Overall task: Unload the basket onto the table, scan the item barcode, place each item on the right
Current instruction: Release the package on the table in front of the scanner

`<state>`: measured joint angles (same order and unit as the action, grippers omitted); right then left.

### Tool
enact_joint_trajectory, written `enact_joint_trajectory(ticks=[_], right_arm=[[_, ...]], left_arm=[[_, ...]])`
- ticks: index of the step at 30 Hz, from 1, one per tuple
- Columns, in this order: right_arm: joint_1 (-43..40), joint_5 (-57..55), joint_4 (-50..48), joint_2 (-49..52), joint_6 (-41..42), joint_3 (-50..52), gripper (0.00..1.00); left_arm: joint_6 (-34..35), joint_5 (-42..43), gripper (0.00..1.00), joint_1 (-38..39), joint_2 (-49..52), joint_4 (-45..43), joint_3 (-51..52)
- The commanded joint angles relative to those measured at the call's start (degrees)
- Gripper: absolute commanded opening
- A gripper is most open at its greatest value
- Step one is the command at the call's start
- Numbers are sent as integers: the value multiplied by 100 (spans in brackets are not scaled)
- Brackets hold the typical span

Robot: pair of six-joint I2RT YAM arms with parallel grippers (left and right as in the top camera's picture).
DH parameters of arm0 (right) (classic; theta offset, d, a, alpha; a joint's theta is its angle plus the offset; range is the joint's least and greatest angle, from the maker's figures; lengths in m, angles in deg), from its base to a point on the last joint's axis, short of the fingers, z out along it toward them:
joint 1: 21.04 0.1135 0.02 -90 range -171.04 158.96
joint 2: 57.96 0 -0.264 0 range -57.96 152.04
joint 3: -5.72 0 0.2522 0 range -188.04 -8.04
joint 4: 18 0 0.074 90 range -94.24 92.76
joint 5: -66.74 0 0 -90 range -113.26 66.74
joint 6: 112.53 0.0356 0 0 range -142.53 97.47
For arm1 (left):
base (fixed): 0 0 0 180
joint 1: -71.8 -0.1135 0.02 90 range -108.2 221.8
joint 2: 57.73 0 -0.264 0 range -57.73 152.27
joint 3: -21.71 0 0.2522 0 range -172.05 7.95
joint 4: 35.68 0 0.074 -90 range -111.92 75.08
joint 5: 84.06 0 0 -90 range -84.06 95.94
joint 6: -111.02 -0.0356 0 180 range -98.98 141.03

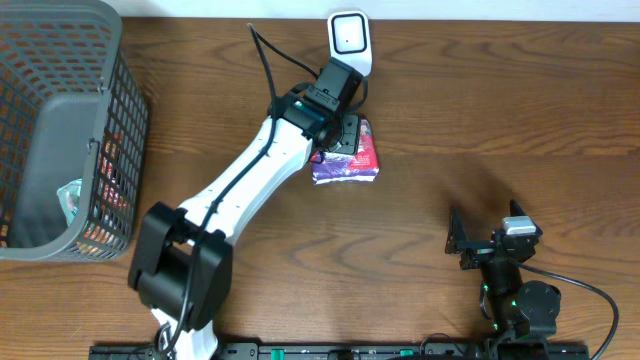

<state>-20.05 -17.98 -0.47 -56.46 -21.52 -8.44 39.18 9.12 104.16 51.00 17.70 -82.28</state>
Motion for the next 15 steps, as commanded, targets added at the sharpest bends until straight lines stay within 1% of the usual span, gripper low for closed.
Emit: enact_joint_trajectory(ticks=[1, 8, 15], right_arm=[[-20, -26, 22, -7, 63, 7, 99], [-20, -24, 22, -7, 63, 7, 99], [-20, -26, 22, -7, 63, 7, 99]], left_arm=[[11, -299, 62, -2, 492, -92, 79], [13, -216, 62, 20, 809, -63, 79], [11, -219, 62, 35, 586, -24, 74]])
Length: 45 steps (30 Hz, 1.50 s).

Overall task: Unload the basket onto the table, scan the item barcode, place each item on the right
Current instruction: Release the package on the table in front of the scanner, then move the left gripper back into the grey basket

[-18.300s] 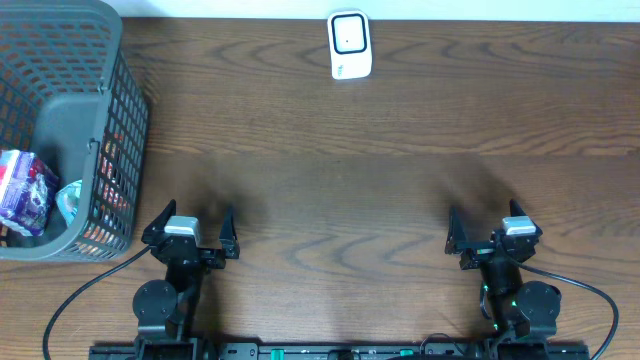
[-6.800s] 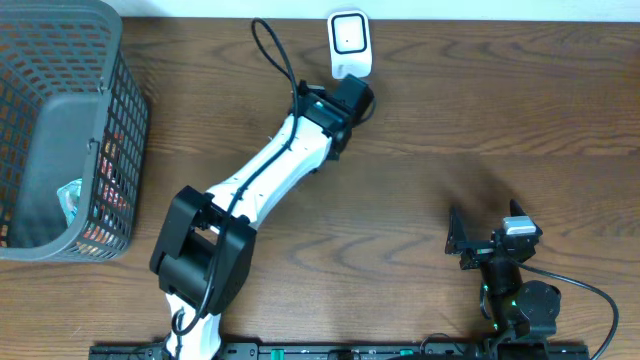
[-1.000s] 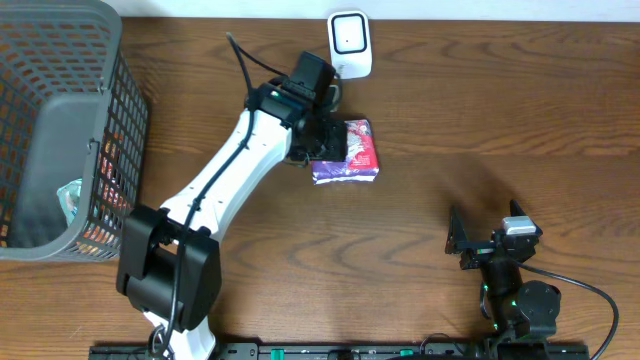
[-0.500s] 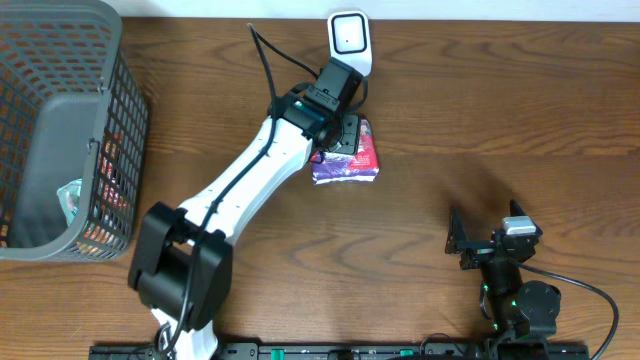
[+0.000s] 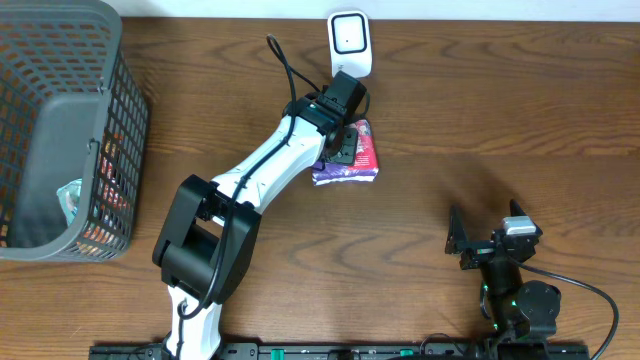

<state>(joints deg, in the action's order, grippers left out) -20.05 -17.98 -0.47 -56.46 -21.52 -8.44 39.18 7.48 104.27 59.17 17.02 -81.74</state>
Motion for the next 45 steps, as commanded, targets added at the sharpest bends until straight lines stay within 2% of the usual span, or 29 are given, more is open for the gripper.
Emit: enact_joint_trajectory(ticks=[1, 12, 16, 19, 23, 29, 35, 39, 45], right_arm=[[-20, -26, 22, -7, 63, 7, 99], [-20, -26, 22, -7, 63, 7, 99], [-20, -26, 22, -7, 63, 7, 99], [-20, -26, 22, -7, 63, 7, 99], [-20, -24, 22, -7, 63, 7, 99], [-20, -26, 22, -7, 63, 7, 99], [-20, -26, 22, -7, 63, 7, 99], [-20, -26, 22, -7, 63, 7, 99], [-20, -26, 22, -7, 63, 7, 99]], left_arm=[[11, -55, 62, 24, -328, 61, 20], [-4, -129, 62, 15, -1853, 81, 20], [-326, -509, 63, -92, -2481, 81, 20], [-356, -848, 76, -262, -2942, 13, 20], [-356, -887, 81, -616, -3506, -227, 20], [-352, -887, 82, -1530, -4260, -811, 20], [-269, -890, 82, -2837, -4636, -1045, 20], [11, -890, 83, -3871, -4686, -1051, 20], [11, -890, 83, -5125, -4660, -686, 22]])
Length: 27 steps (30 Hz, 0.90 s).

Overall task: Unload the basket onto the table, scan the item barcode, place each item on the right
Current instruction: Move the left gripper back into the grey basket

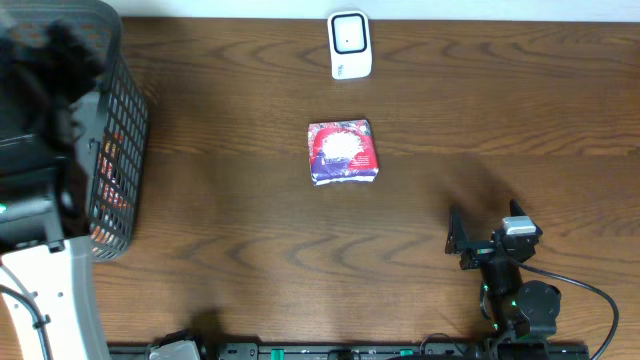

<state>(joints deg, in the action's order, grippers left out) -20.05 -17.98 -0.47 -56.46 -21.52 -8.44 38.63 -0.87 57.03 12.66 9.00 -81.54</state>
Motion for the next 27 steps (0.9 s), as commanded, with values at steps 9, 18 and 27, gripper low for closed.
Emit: enact_joint_trajectory(ticks=[9, 18, 27], right_arm=[[-20, -26, 22, -7, 63, 7, 99], [-20, -26, 22, -7, 63, 7, 99], [-20, -26, 22, -7, 63, 7, 99]], left_arm=[[-273, -352, 83, -1556, 444, 664, 2], [-278, -1351, 83, -2127, 1628, 1958, 2], [-282, -879, 83, -2149, 2682, 2240, 2]])
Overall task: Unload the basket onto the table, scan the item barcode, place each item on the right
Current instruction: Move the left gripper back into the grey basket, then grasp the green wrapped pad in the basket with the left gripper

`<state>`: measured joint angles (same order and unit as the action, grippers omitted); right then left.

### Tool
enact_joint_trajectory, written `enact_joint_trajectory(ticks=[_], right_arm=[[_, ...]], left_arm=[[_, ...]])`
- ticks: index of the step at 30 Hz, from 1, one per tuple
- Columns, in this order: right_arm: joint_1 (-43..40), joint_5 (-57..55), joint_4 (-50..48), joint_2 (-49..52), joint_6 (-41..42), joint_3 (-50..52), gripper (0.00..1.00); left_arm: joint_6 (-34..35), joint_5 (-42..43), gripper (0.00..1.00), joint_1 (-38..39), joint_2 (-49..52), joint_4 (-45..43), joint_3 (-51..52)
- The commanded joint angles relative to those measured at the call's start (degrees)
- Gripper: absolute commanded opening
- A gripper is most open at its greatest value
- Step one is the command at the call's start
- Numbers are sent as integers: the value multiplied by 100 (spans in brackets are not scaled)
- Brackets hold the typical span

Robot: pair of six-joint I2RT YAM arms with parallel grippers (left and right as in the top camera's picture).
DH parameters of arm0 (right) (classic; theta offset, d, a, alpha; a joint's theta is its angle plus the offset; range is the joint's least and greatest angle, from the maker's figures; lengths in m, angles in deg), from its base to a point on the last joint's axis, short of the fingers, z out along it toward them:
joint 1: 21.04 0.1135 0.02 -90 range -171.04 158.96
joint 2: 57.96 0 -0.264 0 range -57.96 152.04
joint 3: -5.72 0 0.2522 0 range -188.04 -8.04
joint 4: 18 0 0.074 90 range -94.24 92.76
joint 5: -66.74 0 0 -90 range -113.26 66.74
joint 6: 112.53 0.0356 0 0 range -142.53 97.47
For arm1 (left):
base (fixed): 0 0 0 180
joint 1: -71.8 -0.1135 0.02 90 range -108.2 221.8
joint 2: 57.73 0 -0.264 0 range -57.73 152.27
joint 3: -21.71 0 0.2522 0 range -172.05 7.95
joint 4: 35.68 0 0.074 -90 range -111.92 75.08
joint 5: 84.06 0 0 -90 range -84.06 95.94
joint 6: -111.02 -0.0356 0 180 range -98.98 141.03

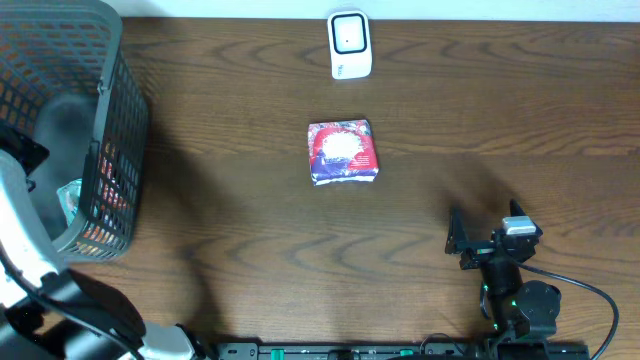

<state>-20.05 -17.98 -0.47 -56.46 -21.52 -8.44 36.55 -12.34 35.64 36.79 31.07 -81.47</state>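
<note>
The item, a red, white and purple packet (343, 152), lies flat on the wooden table (230, 200) at mid-table, with nothing touching it. The white barcode scanner (350, 45) stands at the far edge, just behind the packet. My left arm rises along the left edge of the overhead view. Its dark end, the left gripper (25, 150), sits over the basket's left side, and its fingers cannot be made out. My right gripper (458, 238) rests near the front right, far from the packet, its jaws unclear from above.
A grey wire basket (120, 130) holding several packaged goods takes up the far left. The right arm's base and cable (560, 290) lie at the front right edge.
The left arm, which loomed large and high over the basket at the left edge, now sits lower with its dark end over the basket's left side. The packet, scanner and right arm have not moved.
At first my left gripper was down on the packet just in front of the scanner, and it was still there half a second later. Then the arm was away at the far left over the basket, with the packet left lying on the table, where it stays.
</note>
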Motion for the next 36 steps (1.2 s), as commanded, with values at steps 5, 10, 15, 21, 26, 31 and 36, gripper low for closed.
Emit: enact_joint_trajectory(ticks=[5, 10, 15, 21, 26, 31, 36], right_arm=[[-20, -24, 22, -7, 63, 7, 99], [-20, -26, 22, -7, 63, 7, 99], [-20, -24, 22, -7, 63, 7, 99], [-20, -26, 22, -7, 63, 7, 99], [-20, -26, 22, -7, 63, 7, 99], [-20, -26, 22, -7, 63, 7, 99], [-20, -26, 22, -7, 63, 7, 99]], left_arm=[[-601, 1427, 83, -9, 656, 9, -4], [-697, 1526, 82, -9, 1014, 33, -2], [-697, 1530, 82, -9, 1342, 81, -2], [-695, 1530, 78, -9, 1631, 140, 13], [-693, 1532, 73, -4, 1825, 256, 50], [-695, 1528, 74, -4, 1939, 291, 197], [-695, 1467, 74, -4, 2052, 168, 527]])
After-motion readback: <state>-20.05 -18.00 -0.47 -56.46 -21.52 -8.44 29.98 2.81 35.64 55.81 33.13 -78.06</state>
